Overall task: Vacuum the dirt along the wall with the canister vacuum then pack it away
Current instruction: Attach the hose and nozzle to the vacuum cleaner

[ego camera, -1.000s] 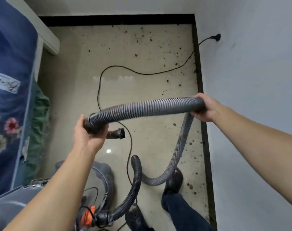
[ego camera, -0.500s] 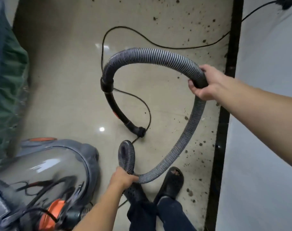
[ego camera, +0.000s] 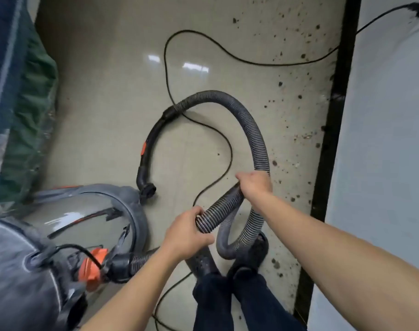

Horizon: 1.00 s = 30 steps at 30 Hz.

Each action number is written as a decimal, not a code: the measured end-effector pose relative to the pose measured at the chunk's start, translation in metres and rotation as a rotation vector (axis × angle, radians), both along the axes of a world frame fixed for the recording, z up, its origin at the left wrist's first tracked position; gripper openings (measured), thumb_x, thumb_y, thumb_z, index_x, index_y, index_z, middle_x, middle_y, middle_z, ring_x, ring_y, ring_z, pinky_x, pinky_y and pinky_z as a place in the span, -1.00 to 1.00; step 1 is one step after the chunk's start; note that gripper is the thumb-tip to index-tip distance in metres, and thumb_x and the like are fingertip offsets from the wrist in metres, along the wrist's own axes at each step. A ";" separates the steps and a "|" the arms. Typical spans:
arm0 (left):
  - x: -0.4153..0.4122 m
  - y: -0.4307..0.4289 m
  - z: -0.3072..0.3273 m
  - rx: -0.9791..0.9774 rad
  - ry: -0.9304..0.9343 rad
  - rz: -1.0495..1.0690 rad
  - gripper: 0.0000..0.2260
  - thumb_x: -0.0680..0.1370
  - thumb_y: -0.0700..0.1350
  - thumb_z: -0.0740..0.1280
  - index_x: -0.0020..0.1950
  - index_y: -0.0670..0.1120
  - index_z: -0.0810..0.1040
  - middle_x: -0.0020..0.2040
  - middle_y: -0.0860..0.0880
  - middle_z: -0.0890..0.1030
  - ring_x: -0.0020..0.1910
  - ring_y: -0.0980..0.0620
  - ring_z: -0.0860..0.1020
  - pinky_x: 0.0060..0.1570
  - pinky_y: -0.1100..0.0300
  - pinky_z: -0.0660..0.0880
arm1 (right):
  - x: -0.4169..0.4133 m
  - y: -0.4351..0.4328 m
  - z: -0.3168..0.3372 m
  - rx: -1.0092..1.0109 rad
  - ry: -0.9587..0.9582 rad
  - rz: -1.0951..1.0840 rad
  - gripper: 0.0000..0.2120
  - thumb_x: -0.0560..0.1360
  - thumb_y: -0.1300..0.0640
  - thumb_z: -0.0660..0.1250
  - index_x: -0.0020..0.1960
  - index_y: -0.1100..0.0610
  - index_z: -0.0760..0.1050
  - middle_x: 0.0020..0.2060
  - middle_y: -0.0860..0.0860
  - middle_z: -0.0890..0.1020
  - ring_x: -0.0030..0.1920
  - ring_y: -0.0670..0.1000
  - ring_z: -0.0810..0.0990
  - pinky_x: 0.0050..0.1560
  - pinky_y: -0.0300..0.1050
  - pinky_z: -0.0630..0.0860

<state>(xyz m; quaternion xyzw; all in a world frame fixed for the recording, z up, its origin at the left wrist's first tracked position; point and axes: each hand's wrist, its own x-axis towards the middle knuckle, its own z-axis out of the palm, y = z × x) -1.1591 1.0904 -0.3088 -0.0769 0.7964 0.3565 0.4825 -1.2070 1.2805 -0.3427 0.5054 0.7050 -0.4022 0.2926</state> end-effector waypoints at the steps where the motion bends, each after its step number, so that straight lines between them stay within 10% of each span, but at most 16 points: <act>1: -0.005 -0.003 0.003 0.000 0.030 0.031 -0.69 0.18 -0.02 0.42 -0.14 0.05 0.43 -0.41 0.09 0.52 -0.44 0.09 0.50 -0.38 0.12 0.46 | 0.001 -0.005 0.002 0.069 0.003 0.035 -0.69 0.45 -0.09 0.39 -0.15 0.17 0.54 -0.11 0.14 0.65 -0.17 0.13 0.61 -0.25 -0.10 0.46; 6: -0.018 -0.013 0.032 0.117 0.081 0.081 -0.72 0.27 -0.20 0.44 -0.13 0.00 0.44 -0.41 0.10 0.41 -0.53 0.18 0.38 -0.48 0.27 0.32 | -0.032 -0.004 0.018 -0.746 -0.072 -0.743 -0.35 0.44 -0.24 0.40 0.20 0.31 0.42 0.10 0.20 0.58 0.06 0.21 0.60 0.12 0.16 0.57; 11: -0.021 -0.019 0.055 0.261 0.043 0.076 -0.68 0.33 -0.36 0.40 -0.16 0.05 0.46 -0.40 0.11 0.38 -0.54 0.22 0.38 -0.53 0.40 0.30 | -0.117 0.018 0.059 -0.697 0.219 -0.792 -0.36 0.50 -0.19 0.34 0.30 0.31 0.40 -0.15 0.16 0.57 -0.32 0.09 0.57 -0.32 -0.06 0.61; 30: -0.133 0.000 0.097 0.065 -0.036 0.189 -0.75 0.31 -0.22 0.47 -0.15 -0.04 0.46 -0.29 0.05 0.52 -0.34 0.10 0.48 -0.29 0.22 0.42 | -0.354 0.074 0.232 -0.740 0.537 -0.524 -0.72 0.52 -0.02 0.37 0.01 0.19 0.46 -0.32 0.05 0.57 -0.39 0.03 0.59 -0.14 -0.08 0.61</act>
